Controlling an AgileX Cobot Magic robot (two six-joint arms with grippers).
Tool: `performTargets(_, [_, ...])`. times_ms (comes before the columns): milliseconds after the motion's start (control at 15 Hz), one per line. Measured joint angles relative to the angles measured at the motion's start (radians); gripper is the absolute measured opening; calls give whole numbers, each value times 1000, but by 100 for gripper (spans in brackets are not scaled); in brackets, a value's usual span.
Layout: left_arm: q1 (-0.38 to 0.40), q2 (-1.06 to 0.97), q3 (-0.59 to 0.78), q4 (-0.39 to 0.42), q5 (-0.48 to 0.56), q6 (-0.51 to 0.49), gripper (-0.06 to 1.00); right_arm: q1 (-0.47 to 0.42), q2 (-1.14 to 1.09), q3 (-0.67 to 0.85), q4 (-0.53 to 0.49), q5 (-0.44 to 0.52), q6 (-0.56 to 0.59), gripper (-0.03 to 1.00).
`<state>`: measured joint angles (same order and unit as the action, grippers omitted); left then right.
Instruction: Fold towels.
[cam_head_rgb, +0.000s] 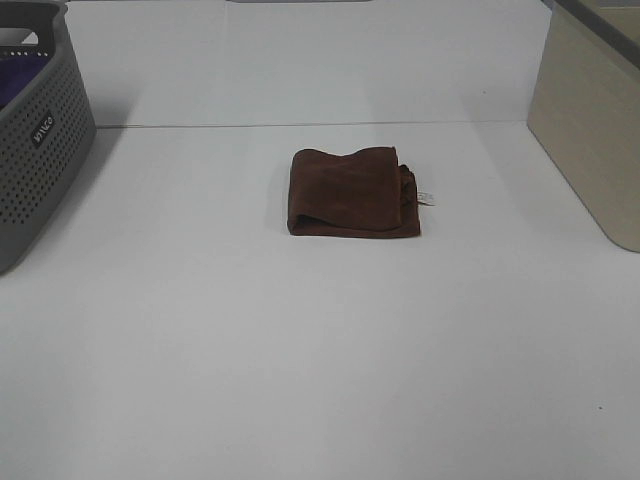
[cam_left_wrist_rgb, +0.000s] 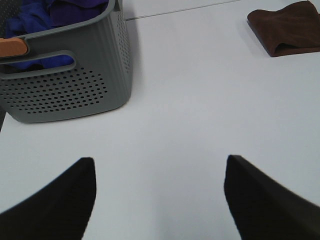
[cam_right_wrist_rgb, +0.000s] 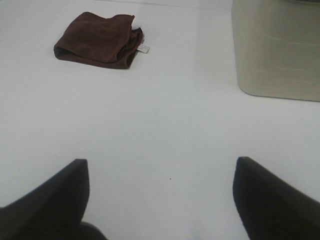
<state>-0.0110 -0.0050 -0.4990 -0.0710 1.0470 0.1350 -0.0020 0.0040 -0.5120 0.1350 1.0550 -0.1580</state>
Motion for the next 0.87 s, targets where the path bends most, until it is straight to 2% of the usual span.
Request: performTargets(867, [0,0,0,0,0,0,67,0,-8,0,15,0,0,77])
